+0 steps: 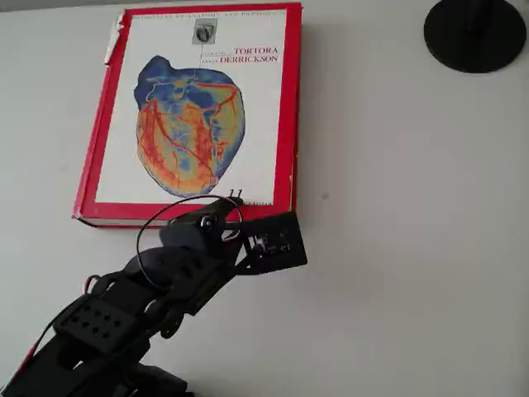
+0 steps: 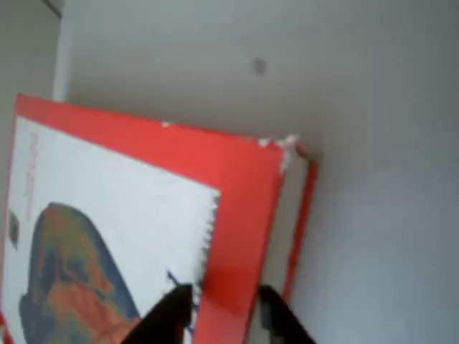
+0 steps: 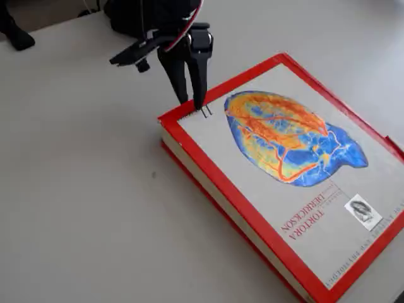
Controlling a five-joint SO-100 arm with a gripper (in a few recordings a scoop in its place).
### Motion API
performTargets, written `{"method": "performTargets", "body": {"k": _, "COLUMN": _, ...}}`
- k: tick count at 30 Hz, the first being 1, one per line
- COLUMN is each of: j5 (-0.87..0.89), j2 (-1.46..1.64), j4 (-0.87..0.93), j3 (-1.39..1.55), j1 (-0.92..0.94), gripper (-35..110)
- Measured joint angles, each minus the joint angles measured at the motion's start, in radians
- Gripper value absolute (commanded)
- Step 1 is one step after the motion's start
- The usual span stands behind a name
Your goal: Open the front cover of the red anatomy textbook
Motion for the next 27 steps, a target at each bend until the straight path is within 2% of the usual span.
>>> {"method": "performTargets", "body": {"k": 10, "j5": -0.005, "j2": 0.000, "j4": 0.028, "j3": -0.020, "j1": 0.000, "gripper": 13}}
{"method": "performTargets", "body": {"k": 27, "j5": 0.052, "j2": 0.253, "j4": 0.394, "j3": -0.278, "j1": -0.144, "gripper": 13}}
